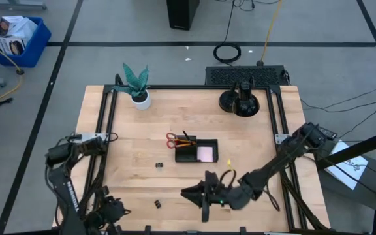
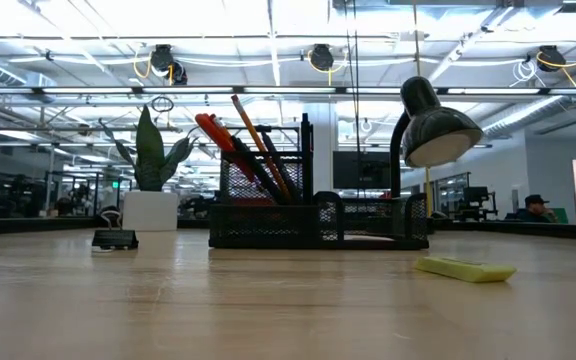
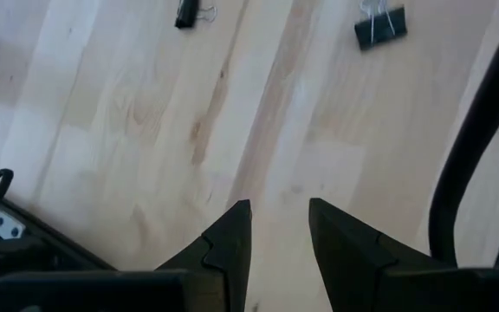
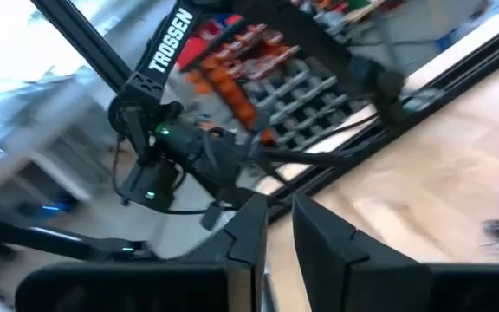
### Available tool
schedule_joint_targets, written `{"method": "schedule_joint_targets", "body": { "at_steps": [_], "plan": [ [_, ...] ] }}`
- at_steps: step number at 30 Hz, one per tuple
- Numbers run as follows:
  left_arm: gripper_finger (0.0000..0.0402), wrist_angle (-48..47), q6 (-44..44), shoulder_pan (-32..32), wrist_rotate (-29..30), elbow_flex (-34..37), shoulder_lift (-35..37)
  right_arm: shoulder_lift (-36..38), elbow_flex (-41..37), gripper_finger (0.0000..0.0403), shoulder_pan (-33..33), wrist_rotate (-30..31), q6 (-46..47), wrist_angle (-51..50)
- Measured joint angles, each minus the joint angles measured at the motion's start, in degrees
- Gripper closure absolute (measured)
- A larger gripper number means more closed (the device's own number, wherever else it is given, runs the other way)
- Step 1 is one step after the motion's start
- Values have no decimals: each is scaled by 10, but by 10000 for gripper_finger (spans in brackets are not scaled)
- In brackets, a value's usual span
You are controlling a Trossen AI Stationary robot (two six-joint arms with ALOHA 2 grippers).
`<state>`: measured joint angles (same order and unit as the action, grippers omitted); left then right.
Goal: Pick and place office supplies into organizer
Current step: Put the green eraser into the desk organizer
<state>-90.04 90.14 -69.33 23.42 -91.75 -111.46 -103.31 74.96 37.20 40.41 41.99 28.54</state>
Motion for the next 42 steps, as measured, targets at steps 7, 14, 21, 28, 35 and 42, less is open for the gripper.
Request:
{"method": "schedule_joint_targets", "body": {
  "at_steps": [7, 14, 21, 28, 35, 42],
  "plan": [
    [277, 0, 40, -37, 32, 5, 0, 0, 135, 353, 50, 116, -13, -220],
    [277, 0, 94, -59, 112, 5, 0, 0, 199, 353, 95, 183, -97, -250],
    [277, 26, 152, -63, 174, 5, 0, 0, 250, 353, 133, 265, -252, -197],
    [277, 73, 155, -63, 263, 5, 0, 0, 313, 353, 162, 370, -406, -163],
    [277, 77, 175, -52, 311, 5, 2, 0, 341, 353, 182, 493, -510, -139],
    [277, 74, 167, -52, 307, 5, 4, 0, 341, 353, 185, 496, -623, -52]
  ]
}}
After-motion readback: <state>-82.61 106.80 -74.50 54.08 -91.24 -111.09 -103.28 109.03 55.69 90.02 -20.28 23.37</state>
